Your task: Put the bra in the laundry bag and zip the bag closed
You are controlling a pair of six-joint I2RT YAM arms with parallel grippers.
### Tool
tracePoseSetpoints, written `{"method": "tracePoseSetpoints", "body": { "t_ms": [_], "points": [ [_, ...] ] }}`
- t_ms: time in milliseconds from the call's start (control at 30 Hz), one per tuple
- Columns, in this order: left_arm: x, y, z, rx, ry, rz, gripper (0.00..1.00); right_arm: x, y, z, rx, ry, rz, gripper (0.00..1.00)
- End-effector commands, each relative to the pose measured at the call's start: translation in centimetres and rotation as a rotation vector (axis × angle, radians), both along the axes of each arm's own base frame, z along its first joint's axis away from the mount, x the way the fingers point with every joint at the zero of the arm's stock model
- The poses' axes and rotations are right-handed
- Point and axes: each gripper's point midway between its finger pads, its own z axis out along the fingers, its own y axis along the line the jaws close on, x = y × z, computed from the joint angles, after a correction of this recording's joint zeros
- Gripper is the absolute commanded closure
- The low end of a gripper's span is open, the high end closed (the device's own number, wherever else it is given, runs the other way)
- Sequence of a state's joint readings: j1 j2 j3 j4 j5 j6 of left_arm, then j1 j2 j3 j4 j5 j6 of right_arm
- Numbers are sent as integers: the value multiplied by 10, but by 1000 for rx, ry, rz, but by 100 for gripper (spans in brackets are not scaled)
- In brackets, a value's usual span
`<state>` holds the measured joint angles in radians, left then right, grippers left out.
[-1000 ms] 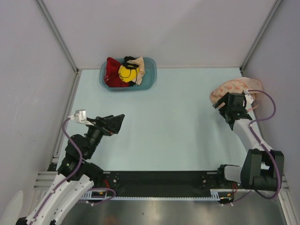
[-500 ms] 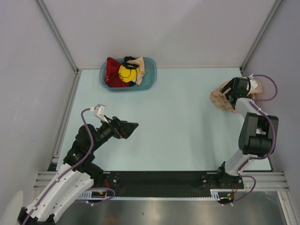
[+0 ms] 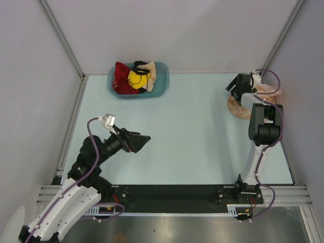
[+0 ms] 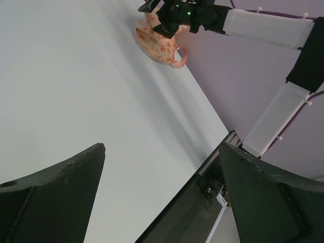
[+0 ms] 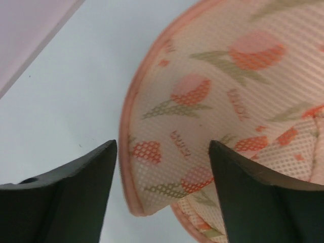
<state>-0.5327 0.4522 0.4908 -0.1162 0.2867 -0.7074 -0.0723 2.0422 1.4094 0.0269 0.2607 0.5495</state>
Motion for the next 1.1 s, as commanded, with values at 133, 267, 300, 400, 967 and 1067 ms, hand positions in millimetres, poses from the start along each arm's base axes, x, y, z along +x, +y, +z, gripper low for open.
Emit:
{"method": "tracePoseSetpoints", "body": {
  "t_ms": [133,267,300,400,967,1067],
  "points": [
    [-13,1,0,-30,28,-27,1,6,53,60,-154,-33,58,100],
    [-20,4,1,-48,49,-27,1,-10,131,140,-220,-154,201,100],
    [-21,5,0,-47,56,-25,1,-18,147,153,-217,-163,231,100],
    [-24,9,1,-48,63,-11,1,-55,201,216,-161,-279,323,100],
    [-23,11,14,-22,42,-4,1,-234,182,106,258,-198,399,95],
    [-23,9,13,-17,49,-15,1,-269,184,44,289,-76,420,53]
  ]
}}
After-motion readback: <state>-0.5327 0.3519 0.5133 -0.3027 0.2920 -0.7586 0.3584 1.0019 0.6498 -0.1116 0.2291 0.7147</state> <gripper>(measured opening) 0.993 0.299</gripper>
